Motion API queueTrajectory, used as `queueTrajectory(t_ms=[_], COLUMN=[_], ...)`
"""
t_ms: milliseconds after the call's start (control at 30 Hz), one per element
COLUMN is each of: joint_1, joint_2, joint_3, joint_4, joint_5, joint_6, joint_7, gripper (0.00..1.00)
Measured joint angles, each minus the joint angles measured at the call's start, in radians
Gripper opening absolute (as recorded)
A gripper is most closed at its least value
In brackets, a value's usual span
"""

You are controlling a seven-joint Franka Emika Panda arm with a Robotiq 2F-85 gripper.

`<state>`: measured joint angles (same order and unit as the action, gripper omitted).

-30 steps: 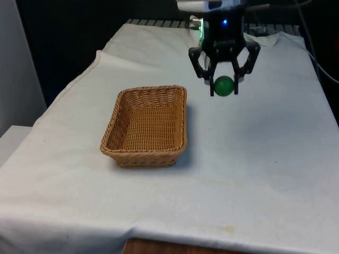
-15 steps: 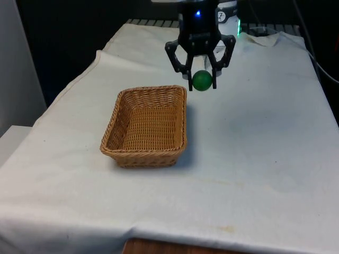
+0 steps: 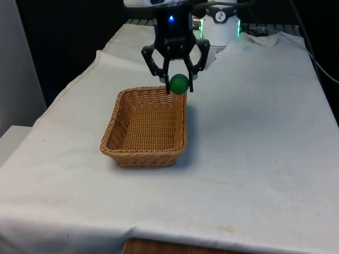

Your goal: Pick up the ball and place it into the basket.

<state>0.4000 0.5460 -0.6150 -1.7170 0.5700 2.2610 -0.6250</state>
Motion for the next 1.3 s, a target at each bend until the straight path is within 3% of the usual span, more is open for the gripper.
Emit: queueTrajectory(t_ms=[633, 933, 1300], joint_1=[-0.003, 0.002, 0.008], joint_2=[0.056, 0.096, 0.124], joint_3=[-0.069, -0.058, -0.021], joint_4=[0.001, -0.02, -0.073], joint_5=[-0.004, -0.001, 0.0], joint_6=[0.024, 0.062, 0.15], joint_7=[-0.084, -0.098, -0.106], gripper=[0.0, 0.0, 0.0])
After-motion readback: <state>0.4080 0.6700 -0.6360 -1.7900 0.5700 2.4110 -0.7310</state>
